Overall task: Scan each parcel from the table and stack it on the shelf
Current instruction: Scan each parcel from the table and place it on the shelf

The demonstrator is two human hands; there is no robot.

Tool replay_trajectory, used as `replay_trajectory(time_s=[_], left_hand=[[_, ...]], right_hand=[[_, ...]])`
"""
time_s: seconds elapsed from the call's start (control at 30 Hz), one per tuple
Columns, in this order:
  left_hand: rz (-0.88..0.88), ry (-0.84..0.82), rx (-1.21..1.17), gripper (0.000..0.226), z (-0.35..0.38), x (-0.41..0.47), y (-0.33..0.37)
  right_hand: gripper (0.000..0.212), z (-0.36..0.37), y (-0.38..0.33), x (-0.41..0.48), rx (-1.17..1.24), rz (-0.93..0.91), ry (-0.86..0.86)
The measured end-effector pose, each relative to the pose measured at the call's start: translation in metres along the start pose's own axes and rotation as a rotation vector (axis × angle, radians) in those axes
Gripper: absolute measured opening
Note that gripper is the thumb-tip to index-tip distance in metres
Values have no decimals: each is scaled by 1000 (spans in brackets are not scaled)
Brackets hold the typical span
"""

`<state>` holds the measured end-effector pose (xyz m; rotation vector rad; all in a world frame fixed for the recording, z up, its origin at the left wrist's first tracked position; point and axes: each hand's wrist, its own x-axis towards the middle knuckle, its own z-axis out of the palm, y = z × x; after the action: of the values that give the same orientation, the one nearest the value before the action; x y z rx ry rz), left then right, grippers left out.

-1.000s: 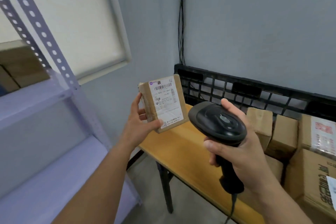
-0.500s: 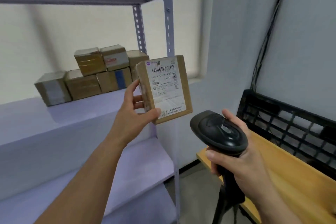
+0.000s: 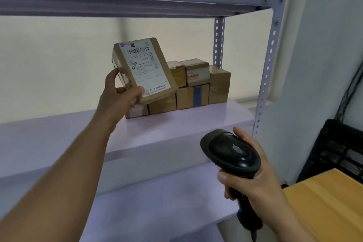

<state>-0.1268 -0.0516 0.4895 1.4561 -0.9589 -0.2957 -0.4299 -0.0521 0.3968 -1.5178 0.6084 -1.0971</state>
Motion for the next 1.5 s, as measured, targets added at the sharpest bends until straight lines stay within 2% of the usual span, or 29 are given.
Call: replay_trajectory(time_s=[0.2,0.4,0.53,0.67,0.83,1.03,1.2,1.33,1.5], left_hand=[[-83,-40,48,88,-10,66,-10],[-115,-72,112,78,2,107,-20],[-46,19,292,64,8,120,-29],[46,67,346,60,11,128,-35],[46,-52,408,76,13,128,-40],[74,-35,407,67,12,133,-48],[48,-31,365,79,14,130,-52],[72,41,418,81,19,110,-49],[271,167,447,65,44,37,-39]], right_hand=[[90,25,12,17,43,56,43],[89,33,21,30,55,76,97],[88,33,22,37,41,87,114],[87,31,22,41,35,82,122],[89,29,23,43,19,79,132],[93,25,25,37,-25,88,159],[89,20,21,28,-38,84,174],[89,12,18,17,-43,59,182],[93,-10,12,-12,-77,26,174]])
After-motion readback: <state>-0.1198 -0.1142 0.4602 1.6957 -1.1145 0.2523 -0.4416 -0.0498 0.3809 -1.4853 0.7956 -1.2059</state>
